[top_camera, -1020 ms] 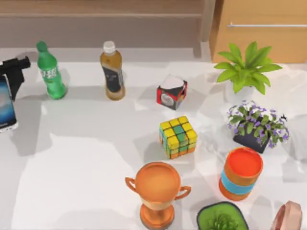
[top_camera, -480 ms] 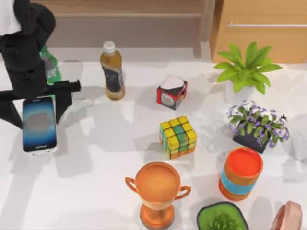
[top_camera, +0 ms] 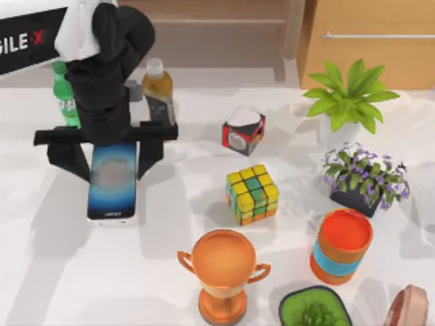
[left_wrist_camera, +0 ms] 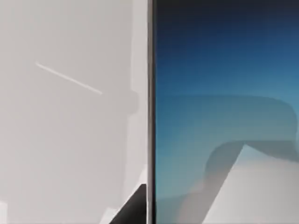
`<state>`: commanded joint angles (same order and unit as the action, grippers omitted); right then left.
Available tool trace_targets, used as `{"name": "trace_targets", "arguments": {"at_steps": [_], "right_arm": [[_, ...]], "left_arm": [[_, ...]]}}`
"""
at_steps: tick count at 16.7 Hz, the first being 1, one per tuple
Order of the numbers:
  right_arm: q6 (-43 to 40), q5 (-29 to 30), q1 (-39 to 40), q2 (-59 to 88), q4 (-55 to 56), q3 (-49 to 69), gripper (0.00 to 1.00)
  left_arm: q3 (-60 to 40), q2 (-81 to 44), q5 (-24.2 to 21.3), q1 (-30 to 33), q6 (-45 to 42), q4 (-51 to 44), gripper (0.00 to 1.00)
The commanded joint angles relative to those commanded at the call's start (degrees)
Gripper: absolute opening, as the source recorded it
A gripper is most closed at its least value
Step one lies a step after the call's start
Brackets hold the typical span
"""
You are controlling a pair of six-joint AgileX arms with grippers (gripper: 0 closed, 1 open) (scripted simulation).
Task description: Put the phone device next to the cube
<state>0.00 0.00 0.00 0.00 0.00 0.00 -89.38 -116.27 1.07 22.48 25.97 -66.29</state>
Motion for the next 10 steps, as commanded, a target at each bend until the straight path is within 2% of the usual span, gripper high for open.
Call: {"name": "trace_targets", "arguments": {"at_steps": [5, 10], "right_arm": [[0.00, 0.00, 0.00, 0.00, 0.00, 0.00, 1.00], [0.00, 0.00, 0.00, 0.00, 0.00, 0.00, 1.00]], "left_arm": [[-0.95, 0.73, -0.53, 4.97, 0.77, 1.71, 0.00], [-1.21, 0.91, -0.69, 6.19, 0.90, 2.23, 0.00]]}}
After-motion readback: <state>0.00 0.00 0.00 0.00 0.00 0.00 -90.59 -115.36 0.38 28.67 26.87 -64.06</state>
